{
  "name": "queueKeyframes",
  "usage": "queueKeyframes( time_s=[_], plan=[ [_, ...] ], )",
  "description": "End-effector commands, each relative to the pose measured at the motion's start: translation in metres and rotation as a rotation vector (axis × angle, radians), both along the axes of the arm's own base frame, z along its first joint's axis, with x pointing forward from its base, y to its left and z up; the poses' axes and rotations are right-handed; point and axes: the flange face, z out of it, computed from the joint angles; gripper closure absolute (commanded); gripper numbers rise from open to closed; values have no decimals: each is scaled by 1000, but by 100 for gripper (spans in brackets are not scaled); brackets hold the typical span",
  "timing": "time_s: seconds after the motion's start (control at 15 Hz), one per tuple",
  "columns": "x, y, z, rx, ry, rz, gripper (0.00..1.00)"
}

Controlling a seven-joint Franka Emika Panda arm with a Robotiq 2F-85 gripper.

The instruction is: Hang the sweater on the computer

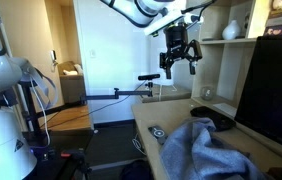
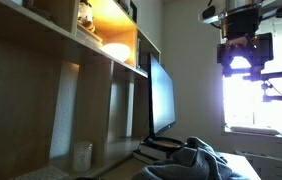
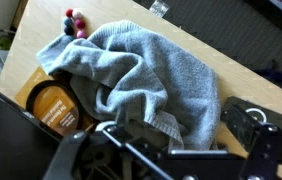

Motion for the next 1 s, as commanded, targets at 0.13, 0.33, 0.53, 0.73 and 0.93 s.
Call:
queueKeyframes(
  time_s=[0.13, 0.33, 0.53, 0.73, 0.93],
  plan=[
    [32, 12, -13, 49, 81, 305, 0],
    [42, 17, -17, 73, 121, 472, 0],
    [48, 18, -18, 90, 146, 642, 0],
    [56, 13, -19, 141, 142, 802, 0],
    [60, 6, -25, 220, 183, 885, 0]
  ],
)
